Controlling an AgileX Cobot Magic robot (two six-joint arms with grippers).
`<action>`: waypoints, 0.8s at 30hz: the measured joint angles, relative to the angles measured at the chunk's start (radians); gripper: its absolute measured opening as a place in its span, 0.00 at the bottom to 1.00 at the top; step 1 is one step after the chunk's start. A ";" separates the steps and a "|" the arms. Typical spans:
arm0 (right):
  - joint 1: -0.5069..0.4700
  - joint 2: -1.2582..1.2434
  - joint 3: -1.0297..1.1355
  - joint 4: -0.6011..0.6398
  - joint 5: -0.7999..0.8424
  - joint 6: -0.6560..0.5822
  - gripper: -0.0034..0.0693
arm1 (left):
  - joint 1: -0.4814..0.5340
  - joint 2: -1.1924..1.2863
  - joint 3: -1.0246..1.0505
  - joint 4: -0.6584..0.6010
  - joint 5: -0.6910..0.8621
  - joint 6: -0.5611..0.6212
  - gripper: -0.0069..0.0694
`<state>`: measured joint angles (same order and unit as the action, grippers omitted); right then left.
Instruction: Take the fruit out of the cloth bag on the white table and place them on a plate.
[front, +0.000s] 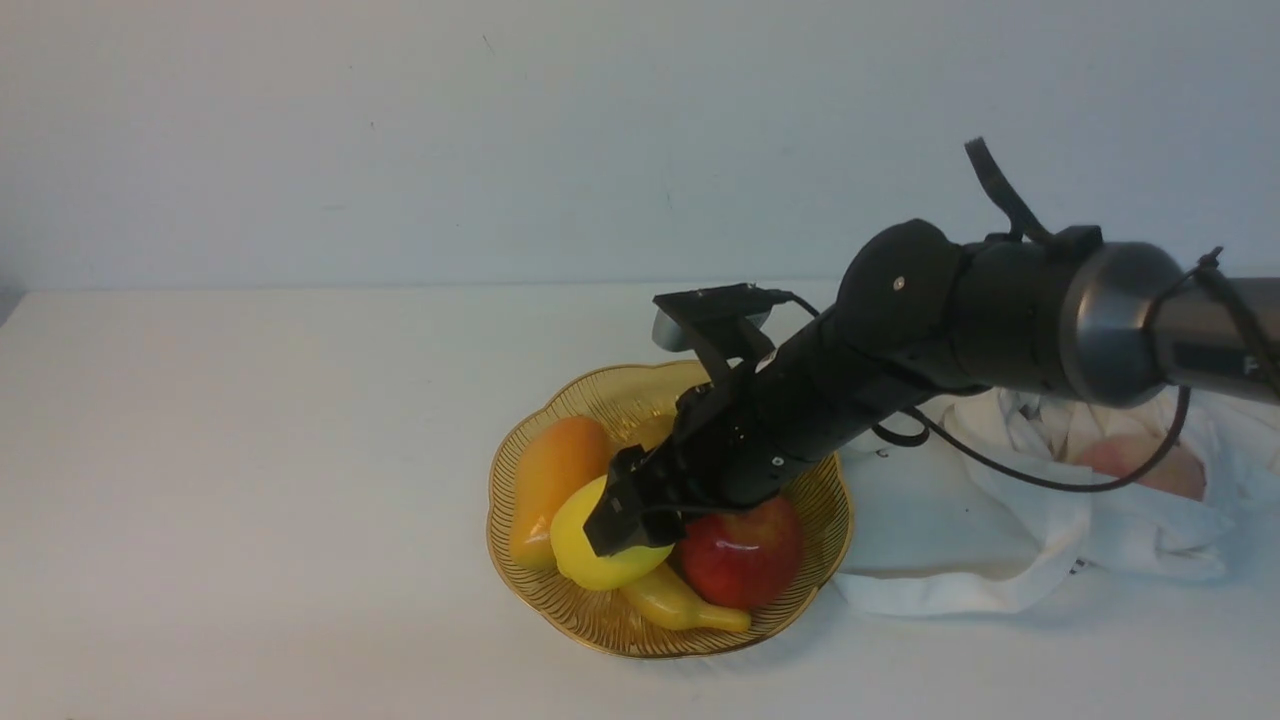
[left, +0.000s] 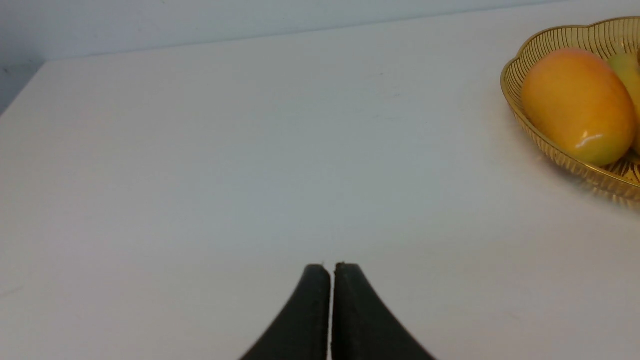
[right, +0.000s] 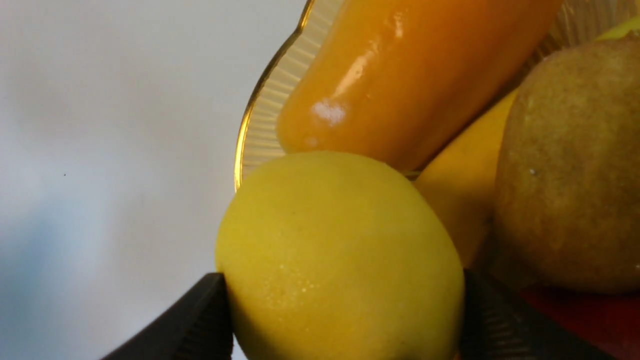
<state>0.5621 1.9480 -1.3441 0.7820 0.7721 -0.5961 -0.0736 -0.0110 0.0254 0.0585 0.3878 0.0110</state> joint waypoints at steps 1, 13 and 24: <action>0.000 0.000 0.000 0.000 0.000 0.000 0.77 | 0.000 0.000 0.000 0.000 0.000 0.000 0.08; 0.000 0.000 0.000 0.011 0.000 0.000 0.92 | 0.000 0.000 0.000 0.000 0.000 0.000 0.08; 0.000 -0.127 0.000 -0.052 0.000 0.041 0.73 | 0.000 0.000 0.000 0.000 0.000 0.000 0.08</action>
<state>0.5621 1.8210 -1.3441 0.7300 0.7721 -0.5553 -0.0736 -0.0110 0.0254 0.0585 0.3878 0.0110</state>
